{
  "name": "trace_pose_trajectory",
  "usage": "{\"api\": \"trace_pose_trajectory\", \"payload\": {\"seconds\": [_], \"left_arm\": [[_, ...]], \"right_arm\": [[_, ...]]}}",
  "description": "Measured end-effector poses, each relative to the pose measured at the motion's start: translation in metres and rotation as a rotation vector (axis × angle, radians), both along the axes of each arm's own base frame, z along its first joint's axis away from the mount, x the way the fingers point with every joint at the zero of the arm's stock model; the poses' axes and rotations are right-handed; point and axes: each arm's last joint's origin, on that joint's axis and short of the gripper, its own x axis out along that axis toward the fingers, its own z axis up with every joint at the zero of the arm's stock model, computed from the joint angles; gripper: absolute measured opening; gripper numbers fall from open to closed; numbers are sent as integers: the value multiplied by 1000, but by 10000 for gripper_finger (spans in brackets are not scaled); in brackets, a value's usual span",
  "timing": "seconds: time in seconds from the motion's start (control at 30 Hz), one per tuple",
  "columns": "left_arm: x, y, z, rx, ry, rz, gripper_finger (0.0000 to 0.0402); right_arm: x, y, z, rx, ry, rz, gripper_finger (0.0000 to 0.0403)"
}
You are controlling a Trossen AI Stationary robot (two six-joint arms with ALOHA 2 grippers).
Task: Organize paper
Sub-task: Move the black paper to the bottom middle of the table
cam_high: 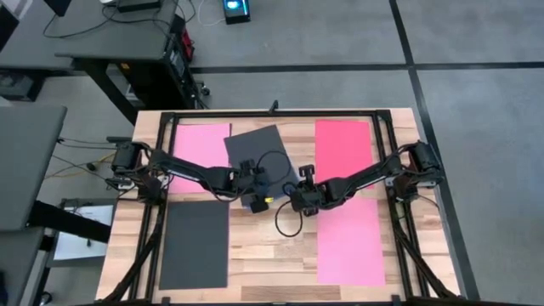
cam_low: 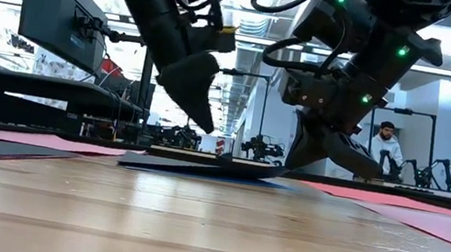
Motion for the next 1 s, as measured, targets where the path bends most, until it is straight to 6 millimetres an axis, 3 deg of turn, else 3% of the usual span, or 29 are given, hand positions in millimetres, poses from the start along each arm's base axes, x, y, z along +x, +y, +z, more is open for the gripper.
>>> {"api": "trace_pose_trajectory", "payload": {"seconds": [0.23,0.5,0.6,0.77,0.87,1.0], "left_arm": [[-1,-20,-2,48,2,-36,206],[-5,-23,-2,191,21,17,198],[-5,-23,-1,198,17,25,152],[-7,-23,-3,189,29,38,17],[-7,-22,-3,186,33,44,31],[-8,-21,-4,160,39,48,93]], "right_arm": [[1,-2,0,28,-8,-8,0],[1,-3,0,34,-11,-13,0],[1,-3,0,34,-11,-13,0],[1,-3,0,34,-10,-13,0],[1,-3,0,34,-10,-13,0],[1,-3,0,34,-10,-13,0]]}}
